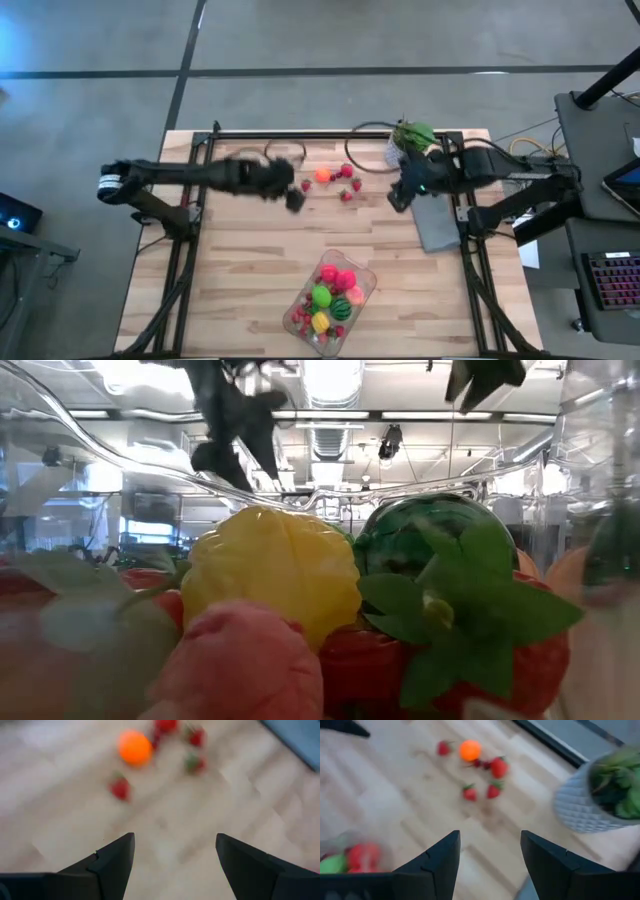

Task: Pick and placing Produce into tupperware
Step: Put the red strawberry into the transparent basket

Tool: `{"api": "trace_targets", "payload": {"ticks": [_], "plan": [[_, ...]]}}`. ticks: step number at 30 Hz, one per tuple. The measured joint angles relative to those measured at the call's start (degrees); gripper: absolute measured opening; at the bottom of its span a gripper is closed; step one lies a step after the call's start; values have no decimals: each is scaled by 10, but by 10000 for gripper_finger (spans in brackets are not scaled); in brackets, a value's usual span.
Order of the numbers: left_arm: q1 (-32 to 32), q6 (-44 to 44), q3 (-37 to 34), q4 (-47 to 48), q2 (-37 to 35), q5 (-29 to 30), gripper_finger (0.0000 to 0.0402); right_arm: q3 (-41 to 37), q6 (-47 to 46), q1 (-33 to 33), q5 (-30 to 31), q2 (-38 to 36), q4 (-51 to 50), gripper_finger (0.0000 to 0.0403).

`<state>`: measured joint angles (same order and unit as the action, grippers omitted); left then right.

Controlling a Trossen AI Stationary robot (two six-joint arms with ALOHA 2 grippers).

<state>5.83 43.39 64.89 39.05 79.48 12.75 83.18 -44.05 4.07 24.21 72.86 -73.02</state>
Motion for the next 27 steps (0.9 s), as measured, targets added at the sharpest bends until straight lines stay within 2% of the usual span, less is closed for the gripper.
{"api": "trace_targets", "payload": {"ticks": [4,8,13,20,27], "plan": [[86,-83,-7,-54,14,-22,265,-1,6,-61,-1,18,1,201],[132,-131,-8,-66,55,-53,265,-1,29,-101,-19,41,-3,201],[135,-184,-8,-65,76,-100,265,-2,81,-133,-121,92,-1,201],[132,-201,-8,-62,57,-108,265,-4,149,-175,-198,216,50,201],[134,-216,-22,-34,49,-105,265,-4,144,-233,-231,307,132,201]]}}
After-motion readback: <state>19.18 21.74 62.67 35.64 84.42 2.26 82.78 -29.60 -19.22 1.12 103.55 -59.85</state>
